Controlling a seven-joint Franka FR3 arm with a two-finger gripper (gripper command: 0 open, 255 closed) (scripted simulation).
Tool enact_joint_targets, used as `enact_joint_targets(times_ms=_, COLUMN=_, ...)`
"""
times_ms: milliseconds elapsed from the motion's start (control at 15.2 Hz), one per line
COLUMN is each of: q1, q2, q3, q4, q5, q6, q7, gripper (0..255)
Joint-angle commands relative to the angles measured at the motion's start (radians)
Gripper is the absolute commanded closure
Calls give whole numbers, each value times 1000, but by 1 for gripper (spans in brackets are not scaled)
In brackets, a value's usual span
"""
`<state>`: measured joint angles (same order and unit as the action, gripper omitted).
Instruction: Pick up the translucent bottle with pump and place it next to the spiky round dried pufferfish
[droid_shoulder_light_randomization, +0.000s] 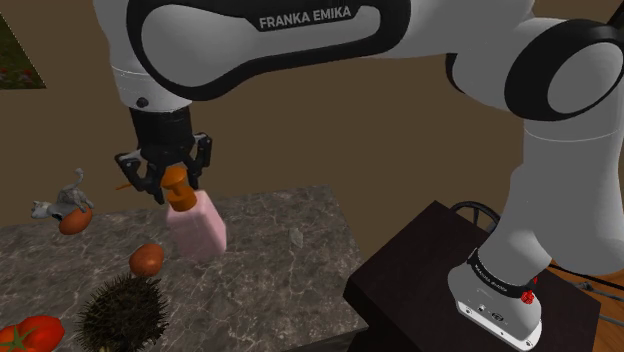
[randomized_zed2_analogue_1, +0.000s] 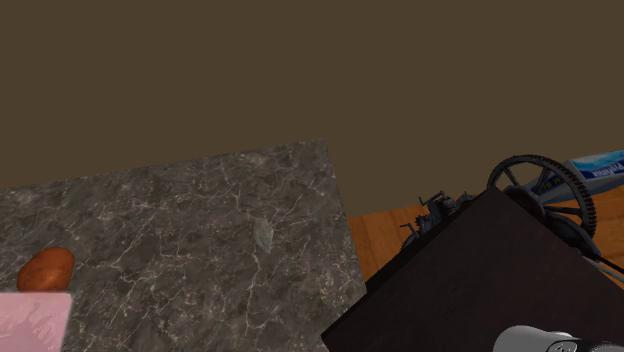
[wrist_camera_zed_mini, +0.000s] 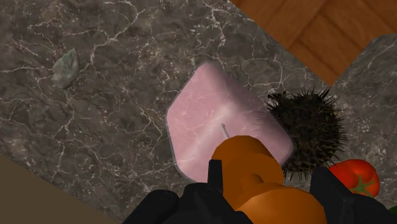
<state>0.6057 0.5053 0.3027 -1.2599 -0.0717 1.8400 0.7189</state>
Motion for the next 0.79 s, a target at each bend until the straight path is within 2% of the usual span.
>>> enact_joint_targets(times_ms=0, q1=-3, q2=-4, q3=0, q4=-33, q5=1, q6=29, q7=-1, gripper=255)
enact_joint_targets(times_ms=726, q1=-10, q2=11, q3=-5, q4=-158, q5=-4, q6=168, q7=-3, gripper=255)
